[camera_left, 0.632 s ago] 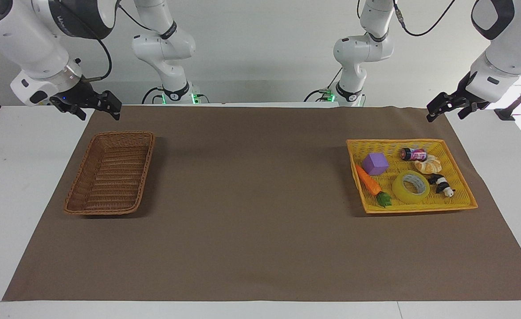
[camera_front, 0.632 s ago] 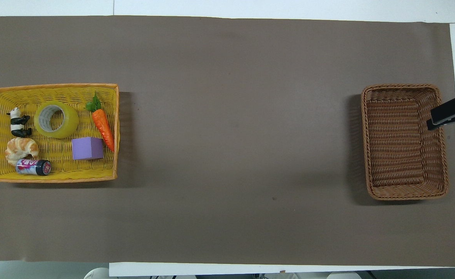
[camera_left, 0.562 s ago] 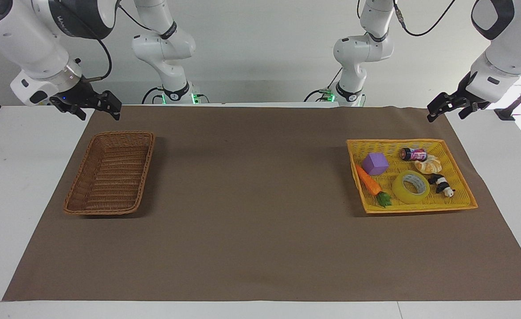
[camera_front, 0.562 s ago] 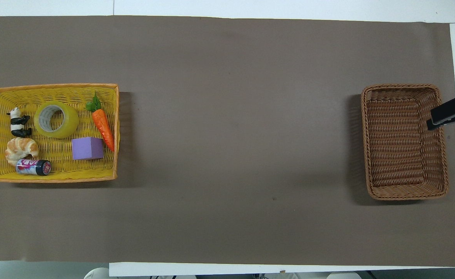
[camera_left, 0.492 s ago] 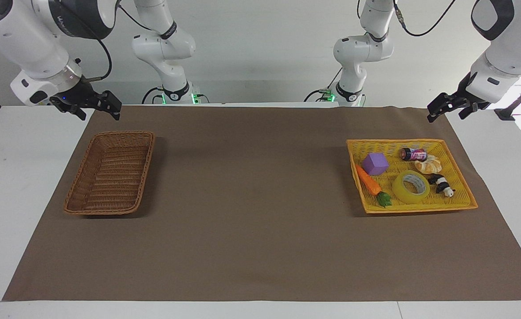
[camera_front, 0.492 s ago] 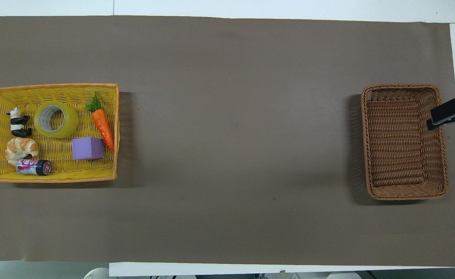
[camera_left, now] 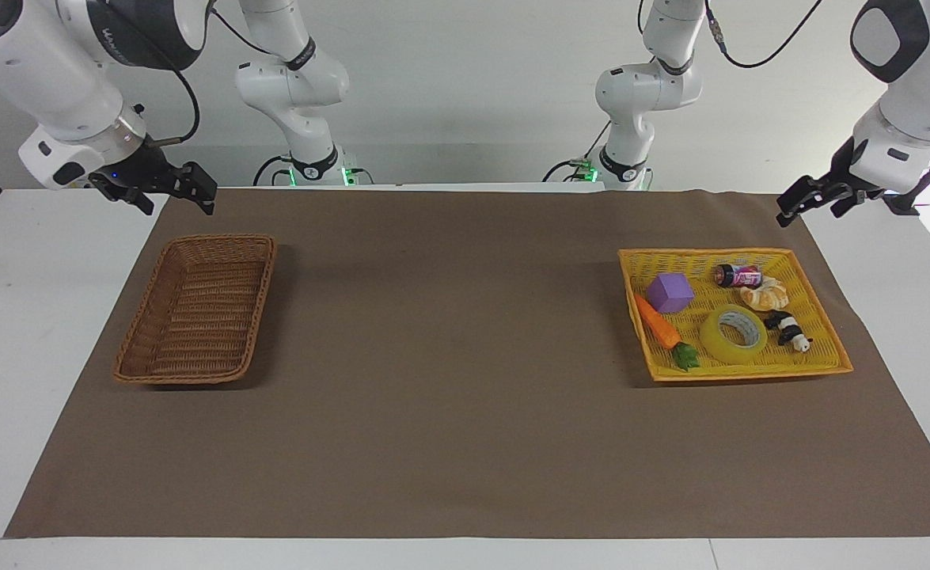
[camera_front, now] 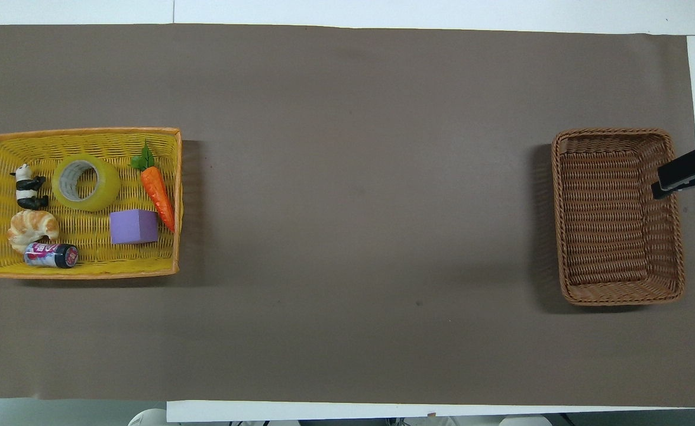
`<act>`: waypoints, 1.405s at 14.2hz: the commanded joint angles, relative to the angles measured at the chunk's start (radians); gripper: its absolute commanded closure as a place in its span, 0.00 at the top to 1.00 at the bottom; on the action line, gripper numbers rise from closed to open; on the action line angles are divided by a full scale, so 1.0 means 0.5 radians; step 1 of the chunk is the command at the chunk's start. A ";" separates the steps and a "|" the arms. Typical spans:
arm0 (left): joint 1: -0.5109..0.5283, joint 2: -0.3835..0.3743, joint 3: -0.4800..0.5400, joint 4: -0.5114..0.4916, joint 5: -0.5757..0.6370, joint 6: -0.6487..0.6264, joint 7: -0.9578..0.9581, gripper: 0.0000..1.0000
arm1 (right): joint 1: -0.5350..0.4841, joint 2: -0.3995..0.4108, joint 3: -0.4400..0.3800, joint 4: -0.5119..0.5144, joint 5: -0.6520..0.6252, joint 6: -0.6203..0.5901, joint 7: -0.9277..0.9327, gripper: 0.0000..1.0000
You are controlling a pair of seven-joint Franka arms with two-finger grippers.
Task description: Move tape to another basket
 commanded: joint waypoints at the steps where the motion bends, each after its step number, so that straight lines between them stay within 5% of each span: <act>1: 0.082 -0.098 0.001 -0.557 -0.008 0.570 0.045 0.98 | -0.008 -0.049 0.017 -0.058 -0.029 0.010 0.020 1.00; 2: 0.140 -0.065 -0.002 -0.683 -0.008 0.723 0.116 0.90 | -0.008 -0.049 0.017 -0.058 -0.029 0.010 0.020 1.00; 4: 0.143 -0.043 -0.002 -0.883 -0.005 1.033 0.208 0.87 | -0.008 -0.052 0.017 -0.058 -0.029 0.010 0.020 1.00; 8: 0.107 0.165 -0.005 -0.890 -0.005 1.313 0.325 0.88 | -0.008 -0.049 0.017 -0.058 -0.029 0.010 0.020 1.00; 11: 0.097 0.267 -0.005 -0.865 -0.005 1.387 0.328 0.87 | -0.008 -0.052 0.017 -0.058 -0.029 0.010 0.020 1.00; 12: 0.097 0.300 -0.005 -0.859 -0.005 1.439 0.331 0.71 | -0.008 -0.049 0.020 -0.058 -0.029 0.010 0.020 1.00; 13: 0.097 0.319 -0.005 -0.859 -0.005 1.461 0.331 0.68 | -0.008 -0.052 0.017 -0.058 -0.029 0.010 0.020 1.00; 18: 0.101 0.374 -0.005 -0.868 -0.005 1.467 0.414 0.71 | -0.008 -0.049 0.017 -0.058 -0.029 0.010 0.020 1.00; 20: 0.094 0.374 -0.005 -0.877 -0.005 1.455 0.414 0.63 | -0.008 -0.049 0.017 -0.058 -0.029 0.010 0.020 1.00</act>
